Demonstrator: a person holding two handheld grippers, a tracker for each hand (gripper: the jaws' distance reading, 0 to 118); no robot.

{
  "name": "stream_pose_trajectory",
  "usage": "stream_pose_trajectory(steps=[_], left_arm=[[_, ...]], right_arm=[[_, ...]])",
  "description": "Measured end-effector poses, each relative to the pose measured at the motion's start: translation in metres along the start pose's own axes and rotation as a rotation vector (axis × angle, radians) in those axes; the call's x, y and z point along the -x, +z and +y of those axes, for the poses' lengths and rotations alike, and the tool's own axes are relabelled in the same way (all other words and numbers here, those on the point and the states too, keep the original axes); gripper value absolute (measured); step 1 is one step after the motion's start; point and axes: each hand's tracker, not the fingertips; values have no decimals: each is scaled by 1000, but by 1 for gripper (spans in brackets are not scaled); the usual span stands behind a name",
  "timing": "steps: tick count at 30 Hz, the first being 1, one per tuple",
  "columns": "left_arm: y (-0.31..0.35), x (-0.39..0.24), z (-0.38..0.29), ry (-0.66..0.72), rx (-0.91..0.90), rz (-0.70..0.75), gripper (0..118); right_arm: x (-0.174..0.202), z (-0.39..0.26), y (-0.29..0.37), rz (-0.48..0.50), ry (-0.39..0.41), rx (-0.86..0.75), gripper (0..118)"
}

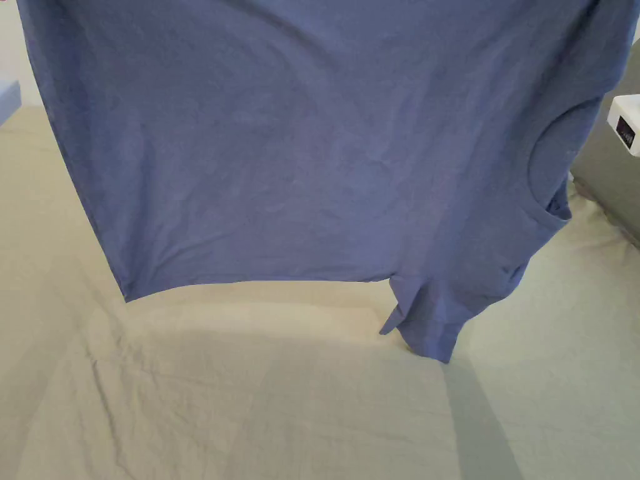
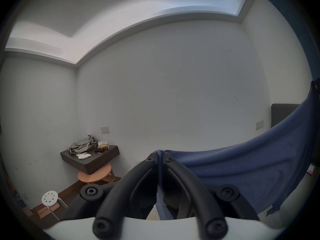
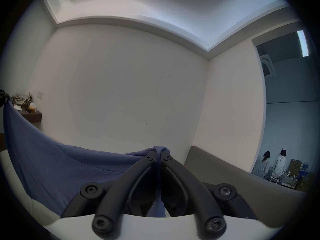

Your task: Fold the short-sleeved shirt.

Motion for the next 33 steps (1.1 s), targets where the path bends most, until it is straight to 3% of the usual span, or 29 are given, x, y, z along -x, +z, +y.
stream_pose_trajectory(steps=[6, 14, 18, 22, 25, 33], left_arm=[[-12, -21, -69, -40, 91, -27, 1], [14, -40, -199, -117, 299, -85, 1], [57, -38, -263, -157, 389, -117, 1], [117, -38, -312, -187, 510, -154, 1], [168, -32, -342, -127, 613, -170, 1], [271, -14, -397, -147, 842, -201, 1]], right_arm=[[23, -81, -25, 63, 25, 137, 6], [37, -209, 4, 199, -33, 368, 6], [36, -273, 54, 261, -45, 486, 6], [38, -322, 122, 324, -1, 595, 6], [39, -350, 181, 365, 49, 653, 6], [18, -409, 286, 411, -5, 906, 6]])
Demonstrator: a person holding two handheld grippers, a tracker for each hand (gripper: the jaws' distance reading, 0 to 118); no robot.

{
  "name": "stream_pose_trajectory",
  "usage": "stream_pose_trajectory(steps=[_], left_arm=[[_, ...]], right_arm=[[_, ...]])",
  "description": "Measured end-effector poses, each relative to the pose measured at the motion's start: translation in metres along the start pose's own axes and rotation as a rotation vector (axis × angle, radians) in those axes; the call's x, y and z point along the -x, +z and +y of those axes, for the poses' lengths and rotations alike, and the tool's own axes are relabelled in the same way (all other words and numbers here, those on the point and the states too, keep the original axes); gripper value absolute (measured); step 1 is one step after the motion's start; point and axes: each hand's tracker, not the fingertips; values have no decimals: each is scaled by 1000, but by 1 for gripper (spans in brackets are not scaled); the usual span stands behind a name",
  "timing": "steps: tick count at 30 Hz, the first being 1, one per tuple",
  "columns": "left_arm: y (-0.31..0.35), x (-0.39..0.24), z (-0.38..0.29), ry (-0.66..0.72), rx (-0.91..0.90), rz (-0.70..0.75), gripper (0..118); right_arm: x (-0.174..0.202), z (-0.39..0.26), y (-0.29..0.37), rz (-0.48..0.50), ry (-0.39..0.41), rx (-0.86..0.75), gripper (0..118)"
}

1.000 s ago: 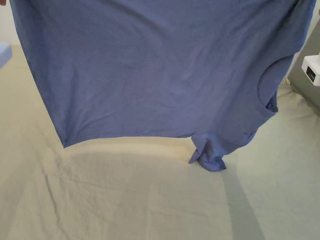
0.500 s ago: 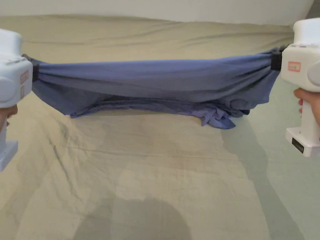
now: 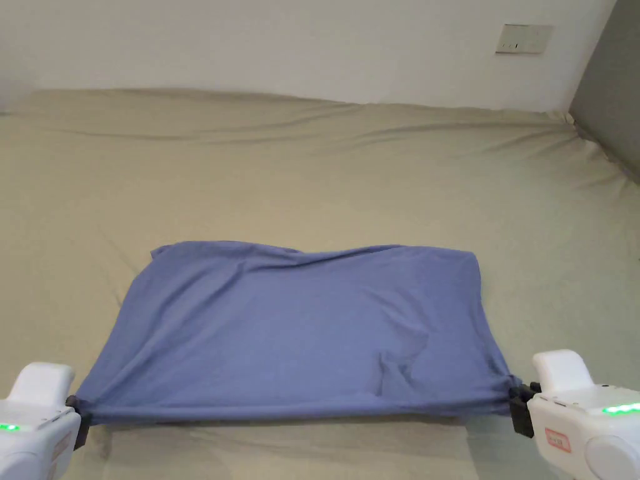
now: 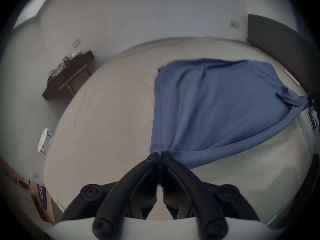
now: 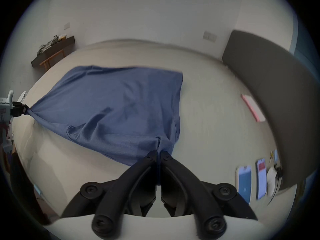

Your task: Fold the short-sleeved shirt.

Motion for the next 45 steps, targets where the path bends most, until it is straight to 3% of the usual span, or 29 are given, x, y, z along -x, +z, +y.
stream_pose_trajectory(steps=[8, 13, 16, 32, 34, 35, 36, 37, 39, 40, 45], left_arm=[[24, -11, -69, -139, 103, 3, 1], [37, -8, -86, -168, 129, -28, 1], [39, -7, -95, -197, 164, -44, 1], [18, 6, -108, -208, 234, -96, 1], [16, 4, -107, -209, 238, -99, 1], [16, 4, -104, -204, 228, -94, 4], [19, 1, -101, -187, 204, -89, 14], [22, 1, -94, -149, 175, -90, 38], [31, 5, -78, -67, 106, -118, 110], [37, 6, -69, -23, 63, -137, 118], [96, -4, -14, 43, -264, -23, 116]], right_arm=[[7, -72, 16, 47, -1, 235, 6], [6, -86, 30, 54, -42, 277, 6], [7, -90, 37, 12, -14, 321, 6], [14, -104, 25, 27, -8, 421, 6], [14, -102, 23, 24, -15, 416, 12], [14, -97, 26, 7, -36, 380, 31], [14, -93, 29, -21, -47, 359, 77], [13, -86, 34, -66, -56, 339, 102], [8, -69, 46, -95, -78, 262, 109], [6, -56, 58, -100, -97, 174, 109], [14, 10, 129, -138, -80, -221, 109]])
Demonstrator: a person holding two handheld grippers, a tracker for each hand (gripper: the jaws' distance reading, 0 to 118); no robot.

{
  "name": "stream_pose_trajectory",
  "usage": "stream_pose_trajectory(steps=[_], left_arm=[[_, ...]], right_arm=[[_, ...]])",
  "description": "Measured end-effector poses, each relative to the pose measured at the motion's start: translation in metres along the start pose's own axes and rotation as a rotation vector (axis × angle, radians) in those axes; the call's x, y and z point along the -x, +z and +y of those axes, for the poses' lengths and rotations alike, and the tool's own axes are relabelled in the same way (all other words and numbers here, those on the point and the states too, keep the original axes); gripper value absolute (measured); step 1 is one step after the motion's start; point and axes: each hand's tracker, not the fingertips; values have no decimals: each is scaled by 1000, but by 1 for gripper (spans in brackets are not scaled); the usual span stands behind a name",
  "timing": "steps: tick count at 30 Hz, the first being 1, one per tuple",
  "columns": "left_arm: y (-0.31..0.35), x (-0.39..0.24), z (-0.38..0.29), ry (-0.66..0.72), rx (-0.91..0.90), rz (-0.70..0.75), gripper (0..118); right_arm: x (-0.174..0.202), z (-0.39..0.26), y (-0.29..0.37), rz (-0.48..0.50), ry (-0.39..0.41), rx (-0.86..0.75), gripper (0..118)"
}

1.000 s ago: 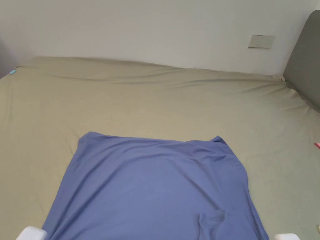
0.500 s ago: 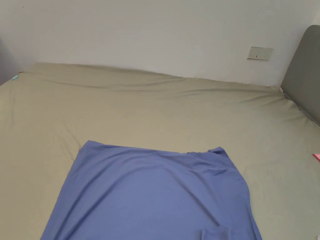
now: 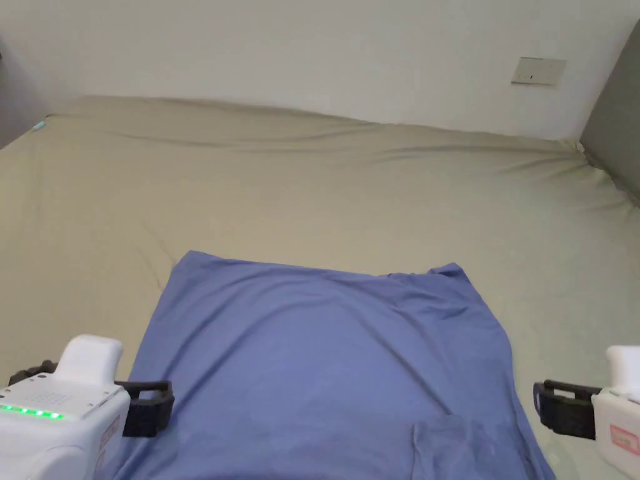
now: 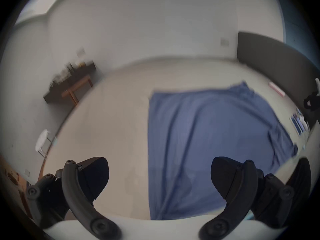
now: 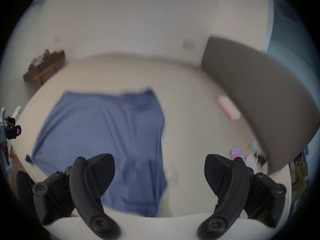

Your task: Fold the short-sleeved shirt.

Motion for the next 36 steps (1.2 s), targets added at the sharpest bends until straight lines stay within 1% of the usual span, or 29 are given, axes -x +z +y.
stream_pose_trajectory(steps=[2, 4, 7, 8, 9, 10, 11, 12, 13, 14, 15, 16, 17, 18, 19, 22, 26, 29, 33, 36], left_arm=[[23, -5, 24, 26, -174, 36, 116], [52, -14, 51, 74, -331, 42, 116], [87, -26, 79, 101, -489, 42, 116], [98, -32, 85, 105, -540, 51, 115], [107, -37, 90, 101, -575, 55, 111], [115, -44, 94, 91, -599, 62, 104], [117, -47, 98, 77, -610, 67, 90], [120, -53, 100, 67, -620, 80, 65], [122, -58, 101, 59, -627, 93, 43], [124, -65, 101, 49, -633, 100, 24], [119, -67, 101, 45, -636, 102, 11], [118, -71, 101, 31, -639, 105, 10], [117, -74, 101, 25, -640, 104, 6], [116, -77, 102, 14, -629, 91, 0], [113, -78, 101, 10, -621, 74, 0], [113, -81, 100, 9, -625, 50, 0], [112, -81, 98, -4, -639, 43, 0], [111, -80, 98, -2, -629, 17, 0], [99, -73, 91, 6, -560, -5, 0], [79, -62, 75, -13, -436, -27, 0]], right_arm=[[10, 27, 30, -26, 17, -178, 109], [24, 47, 59, -35, 41, -341, 109], [51, 68, 89, -95, 82, -450, 109], [60, 72, 97, -105, 93, -473, 109], [67, 74, 100, -99, 99, -495, 108], [75, 75, 105, -86, 106, -522, 107], [82, 75, 109, -70, 117, -539, 105], [89, 74, 112, -66, 126, -547, 101], [96, 73, 112, -68, 134, -552, 91], [101, 72, 113, -53, 145, -559, 69], [106, 70, 114, -42, 150, -566, 22], [112, 68, 113, -38, 142, -568, 2], [116, 66, 110, -20, 139, -571, 2], [122, 64, 109, -22, 145, -573, 2], [127, 64, 108, 1, 182, -550, 2], [134, 59, 106, -23, 196, -568, 2], [130, 64, 108, -12, 153, -560, 2], [125, 66, 106, -13, 139, -552, 2], [121, 60, 99, -6, 157, -519, 2], [117, 50, 92, -8, 189, -480, 2]])
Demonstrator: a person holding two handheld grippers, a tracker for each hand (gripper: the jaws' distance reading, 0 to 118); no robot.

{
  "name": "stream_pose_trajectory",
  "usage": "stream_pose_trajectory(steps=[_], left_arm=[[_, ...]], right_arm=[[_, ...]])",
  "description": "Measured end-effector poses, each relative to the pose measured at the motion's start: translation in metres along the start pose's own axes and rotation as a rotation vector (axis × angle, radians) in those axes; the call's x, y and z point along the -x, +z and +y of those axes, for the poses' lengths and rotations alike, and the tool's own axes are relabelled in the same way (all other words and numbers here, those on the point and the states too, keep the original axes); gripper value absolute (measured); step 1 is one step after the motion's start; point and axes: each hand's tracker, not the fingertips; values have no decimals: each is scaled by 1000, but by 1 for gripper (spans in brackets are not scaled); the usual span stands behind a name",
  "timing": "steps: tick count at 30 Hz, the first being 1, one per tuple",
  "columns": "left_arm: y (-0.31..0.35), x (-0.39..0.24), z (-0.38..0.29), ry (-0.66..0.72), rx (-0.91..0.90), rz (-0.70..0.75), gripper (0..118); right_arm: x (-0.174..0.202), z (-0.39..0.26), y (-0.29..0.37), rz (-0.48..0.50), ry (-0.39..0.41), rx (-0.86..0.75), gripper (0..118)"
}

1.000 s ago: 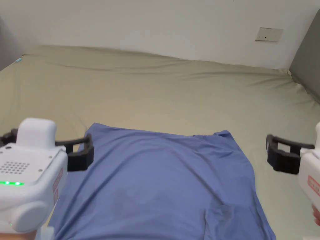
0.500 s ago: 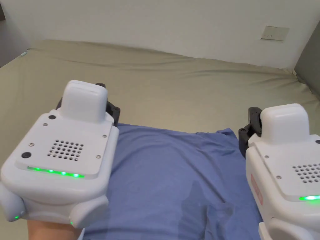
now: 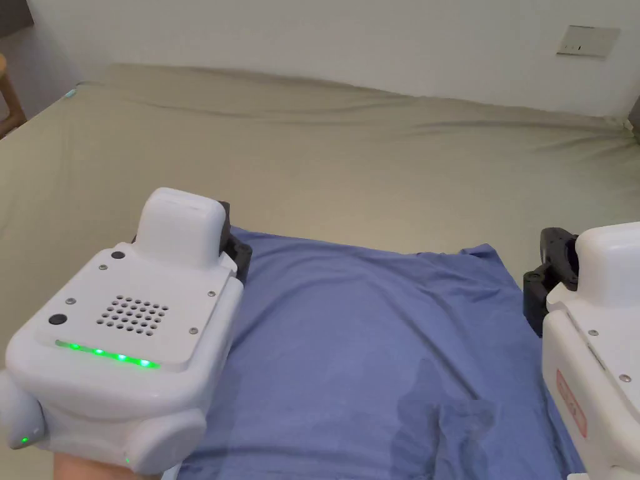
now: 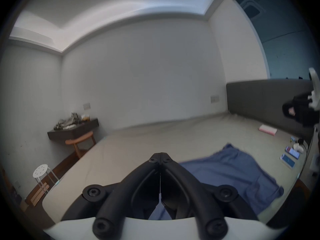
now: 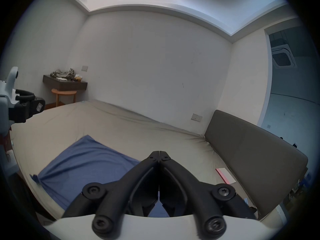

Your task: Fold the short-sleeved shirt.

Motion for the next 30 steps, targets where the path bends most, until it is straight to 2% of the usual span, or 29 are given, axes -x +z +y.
stream_pose_trajectory(steps=[4, 5, 6, 7, 8, 13, 17, 22, 23, 24, 27, 30], left_arm=[[-14, 29, -55, 24, 208, -1, 3], [-16, 37, -72, 49, 254, 3, 22], [-17, 44, -87, 62, 293, 30, 63], [-19, 52, -108, 70, 347, 51, 88], [-21, 58, -124, 79, 405, 64, 99], [-20, 71, -199, 81, 651, 104, 111], [-22, 71, -235, 106, 797, 124, 110], [-35, 74, -253, 129, 826, 82, 86], [-33, 65, -248, 143, 835, 42, 72], [-32, 61, -247, 149, 838, 16, 51], [-29, 46, -238, 96, 818, 1, 11], [-27, 48, -233, 113, 789, 34, 11]], right_arm=[[-6, -24, 0, 8, 48, 65, 2], [-8, -30, 1, 6, 52, 76, 2], [-11, -35, 1, 6, 51, 89, 2], [-14, -40, 0, 4, 46, 107, 2], [-17, -46, 0, -1, 37, 122, 2], [-31, -64, 3, -33, 14, 188, 2], [-42, -73, 6, -60, -4, 225, 2], [-53, -76, 9, -93, -27, 247, 2], [-55, -77, 9, -98, -32, 247, 2], [-57, -77, 9, -103, -33, 250, 2], [-60, -76, 10, -115, -38, 256, 2], [-65, -83, 8, -105, -70, 280, 2]])
